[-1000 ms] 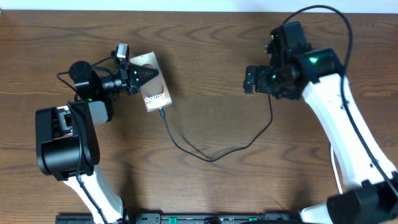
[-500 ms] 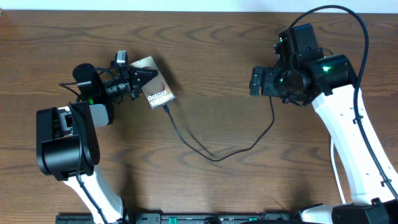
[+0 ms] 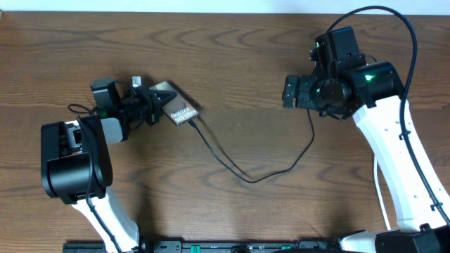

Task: Plug charger to phone and switch on socket
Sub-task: 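Raise the right gripper away toward the upper right, then lower the cabled phone toward the table with the left gripper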

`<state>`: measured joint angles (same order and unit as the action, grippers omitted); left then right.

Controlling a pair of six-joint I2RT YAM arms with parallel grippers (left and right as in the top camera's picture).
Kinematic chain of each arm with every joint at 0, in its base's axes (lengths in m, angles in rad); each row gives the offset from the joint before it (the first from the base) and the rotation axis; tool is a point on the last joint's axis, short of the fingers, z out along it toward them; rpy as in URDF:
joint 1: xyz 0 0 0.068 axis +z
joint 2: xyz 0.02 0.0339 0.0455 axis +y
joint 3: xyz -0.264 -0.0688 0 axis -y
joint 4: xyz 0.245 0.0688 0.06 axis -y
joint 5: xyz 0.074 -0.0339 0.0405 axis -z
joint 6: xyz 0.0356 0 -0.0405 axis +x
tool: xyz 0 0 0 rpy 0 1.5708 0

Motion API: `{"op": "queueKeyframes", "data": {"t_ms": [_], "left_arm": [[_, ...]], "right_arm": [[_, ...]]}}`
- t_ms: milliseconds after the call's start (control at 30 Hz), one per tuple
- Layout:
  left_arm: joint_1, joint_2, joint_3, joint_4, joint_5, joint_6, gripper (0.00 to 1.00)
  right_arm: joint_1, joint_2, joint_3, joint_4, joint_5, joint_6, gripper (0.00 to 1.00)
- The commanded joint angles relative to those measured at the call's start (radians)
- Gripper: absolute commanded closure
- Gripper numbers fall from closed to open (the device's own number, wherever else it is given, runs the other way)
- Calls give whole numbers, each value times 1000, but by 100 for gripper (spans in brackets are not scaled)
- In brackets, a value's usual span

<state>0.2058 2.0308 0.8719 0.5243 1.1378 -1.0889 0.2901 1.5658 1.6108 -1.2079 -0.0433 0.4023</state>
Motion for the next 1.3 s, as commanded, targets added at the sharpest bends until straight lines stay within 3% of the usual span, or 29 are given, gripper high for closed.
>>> {"op": "queueKeyframes", "data": {"t_ms": [0, 633, 900, 1267], "left_arm": [[3, -16, 9, -45, -29, 156, 93], [3, -16, 9, -298, -79, 418, 93], [2, -16, 9, -417, -164, 494, 93], [2, -16, 9, -522, -261, 513, 93]], "right_arm": [[-1, -11, 13, 0, 19, 8, 1], [-1, -11, 13, 0, 19, 0, 1], [-1, -11, 13, 0, 19, -7, 1], [-1, -11, 13, 0, 19, -7, 1]]}}
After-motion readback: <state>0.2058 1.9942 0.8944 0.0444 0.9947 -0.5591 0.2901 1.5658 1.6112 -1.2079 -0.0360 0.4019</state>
